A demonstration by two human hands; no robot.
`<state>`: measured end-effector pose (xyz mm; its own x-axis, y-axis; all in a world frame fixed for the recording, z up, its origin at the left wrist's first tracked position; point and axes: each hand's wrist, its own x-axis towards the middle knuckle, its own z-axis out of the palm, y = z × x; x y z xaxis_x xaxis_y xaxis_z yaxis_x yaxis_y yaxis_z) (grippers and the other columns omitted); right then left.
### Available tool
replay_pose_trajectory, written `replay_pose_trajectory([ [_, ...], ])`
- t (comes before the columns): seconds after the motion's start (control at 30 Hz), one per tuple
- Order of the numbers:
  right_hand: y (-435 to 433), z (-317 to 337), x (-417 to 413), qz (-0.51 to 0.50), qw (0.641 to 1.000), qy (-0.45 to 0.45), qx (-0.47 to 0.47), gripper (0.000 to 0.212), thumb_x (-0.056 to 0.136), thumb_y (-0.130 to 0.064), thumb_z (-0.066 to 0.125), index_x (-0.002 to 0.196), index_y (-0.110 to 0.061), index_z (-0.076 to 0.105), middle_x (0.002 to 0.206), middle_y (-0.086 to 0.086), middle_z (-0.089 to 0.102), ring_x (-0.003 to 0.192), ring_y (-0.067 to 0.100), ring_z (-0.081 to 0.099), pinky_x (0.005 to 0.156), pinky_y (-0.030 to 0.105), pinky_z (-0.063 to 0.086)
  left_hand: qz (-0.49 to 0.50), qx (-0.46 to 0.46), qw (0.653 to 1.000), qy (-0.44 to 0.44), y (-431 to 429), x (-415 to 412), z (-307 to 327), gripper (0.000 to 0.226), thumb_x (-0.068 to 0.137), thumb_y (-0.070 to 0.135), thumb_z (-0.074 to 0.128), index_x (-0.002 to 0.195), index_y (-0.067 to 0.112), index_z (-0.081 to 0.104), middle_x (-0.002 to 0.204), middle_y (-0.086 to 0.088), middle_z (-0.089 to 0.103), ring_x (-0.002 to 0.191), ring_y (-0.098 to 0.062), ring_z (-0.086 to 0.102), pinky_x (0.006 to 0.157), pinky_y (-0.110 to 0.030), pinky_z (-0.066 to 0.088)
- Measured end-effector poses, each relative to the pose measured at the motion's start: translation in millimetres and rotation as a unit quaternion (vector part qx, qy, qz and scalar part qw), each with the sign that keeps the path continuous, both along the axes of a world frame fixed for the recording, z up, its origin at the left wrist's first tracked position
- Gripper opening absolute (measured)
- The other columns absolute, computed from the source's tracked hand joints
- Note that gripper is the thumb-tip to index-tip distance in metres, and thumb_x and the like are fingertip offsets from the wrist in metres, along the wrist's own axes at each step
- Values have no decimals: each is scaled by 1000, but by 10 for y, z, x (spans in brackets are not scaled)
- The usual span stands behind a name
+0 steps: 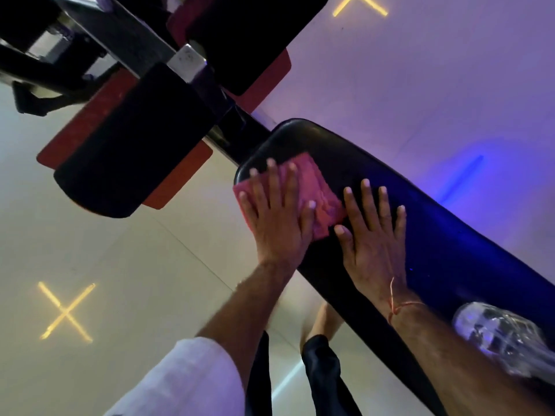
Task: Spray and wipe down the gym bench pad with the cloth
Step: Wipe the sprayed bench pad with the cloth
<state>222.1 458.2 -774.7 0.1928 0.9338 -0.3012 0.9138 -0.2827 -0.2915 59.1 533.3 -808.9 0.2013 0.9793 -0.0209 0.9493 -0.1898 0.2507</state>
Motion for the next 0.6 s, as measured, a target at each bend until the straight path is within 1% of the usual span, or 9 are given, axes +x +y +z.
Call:
replay_pose_trajectory([
  [0.07,-89,27,10,-32,999,-3,0,68,105,-61,10,168,-33,8,177,-1,-6,163,28,-7,130,61,0,-113,-9,994,10,-280,-36,51,70,107,58,29,167,26,15,177,-5,5,163,-33,-2,128,-61,6],
  [0.13,-169,48,-1,-43,999,-3,1,70,105,-61,9,168,-32,8,177,0,-5,163,28,-6,130,61,0,-161,-9,987,25,-122,-84,50,71,107,60,27,167,26,15,177,-4,6,163,-31,-2,128,-61,8],
  [0.17,-200,54,-8,-47,999,-2,2,70,105,-61,8,168,-31,9,177,1,-4,163,28,-6,130,60,0,-157,1,987,33,62,-39,70,71,106,61,27,167,26,15,176,-5,6,163,-31,-1,128,-61,8],
  [0.23,-235,44,1,-62,998,3,2,70,105,-62,6,168,-31,10,177,1,-3,164,28,-5,130,60,0,-110,2,993,38,436,149,122,71,107,61,25,167,26,13,176,-6,7,163,-33,2,128,-62,7],
  [0.3,-260,54,-9,-80,997,4,-1,72,104,-63,2,168,-31,9,177,1,-5,164,28,-6,130,60,-1,-95,-5,995,40,453,295,144,70,107,61,19,168,27,11,176,-7,5,162,-34,2,128,-62,6],
  [0.37,-278,71,5,-102,995,-7,-6,73,104,-64,-1,168,-30,9,177,2,-5,164,28,-6,130,60,0,-187,3,981,43,203,315,137,69,107,61,17,168,28,11,176,-6,5,162,-34,1,128,-62,7],
  [0.43,-297,86,1,-109,994,-9,-9,73,104,-64,0,168,-29,9,177,3,-5,163,29,-6,130,61,1,-266,-9,963,47,45,189,130,69,107,61,22,167,29,11,177,-4,5,163,-33,0,128,-61,9],
  [0.5,-307,85,-19,-116,993,-16,-10,71,104,-63,1,168,-31,7,177,2,-6,163,29,-6,130,61,-1,-283,-1,958,47,212,199,128,71,106,62,23,167,29,12,177,-4,5,163,-32,0,128,-61,8],
  [0.6,-321,55,-63,-149,989,-16,-6,70,105,-63,0,167,-33,6,177,1,-4,163,28,-5,129,59,-3,-253,15,966,54,540,412,169,71,106,62,20,167,28,12,176,-7,7,162,-34,4,128,-61,7],
])
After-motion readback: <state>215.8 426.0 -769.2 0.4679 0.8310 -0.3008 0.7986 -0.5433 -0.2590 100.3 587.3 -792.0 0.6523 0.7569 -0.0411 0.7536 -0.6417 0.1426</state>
